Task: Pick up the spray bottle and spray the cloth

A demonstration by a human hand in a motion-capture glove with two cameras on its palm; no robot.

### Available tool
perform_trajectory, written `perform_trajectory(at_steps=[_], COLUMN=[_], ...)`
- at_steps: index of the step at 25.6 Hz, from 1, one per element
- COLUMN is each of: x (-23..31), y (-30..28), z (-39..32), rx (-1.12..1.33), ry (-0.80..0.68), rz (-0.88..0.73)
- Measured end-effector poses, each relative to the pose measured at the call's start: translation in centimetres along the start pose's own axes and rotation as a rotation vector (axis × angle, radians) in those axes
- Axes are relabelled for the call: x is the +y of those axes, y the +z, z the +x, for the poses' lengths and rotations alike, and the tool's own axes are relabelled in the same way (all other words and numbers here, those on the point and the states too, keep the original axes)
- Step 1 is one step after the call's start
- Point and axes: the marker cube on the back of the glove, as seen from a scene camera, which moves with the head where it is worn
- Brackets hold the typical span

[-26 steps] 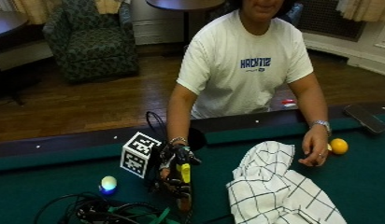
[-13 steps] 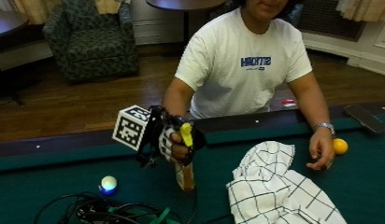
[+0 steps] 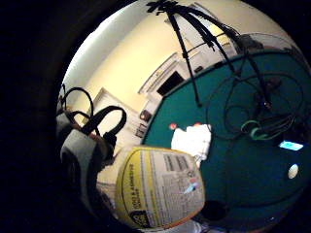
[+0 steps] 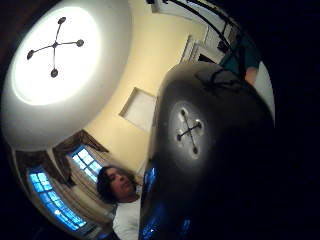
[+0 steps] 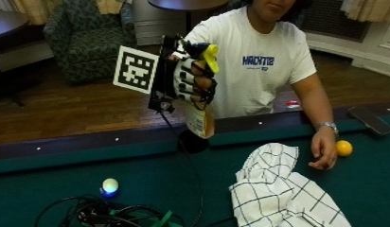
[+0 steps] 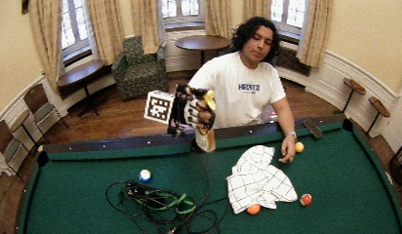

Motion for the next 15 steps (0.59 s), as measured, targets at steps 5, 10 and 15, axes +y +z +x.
perform_trajectory(at_steps=[5, 10, 15], x=[-2.2, -4.6, -4.6], y=[0.2, 3.7, 8.6], z=[-3.3, -4.1, -1.5], rx=[0.020, 0.122, 0.333], ry=[0.008, 0.105, 0.257], rz=[-0.067, -0.161, -0.395])
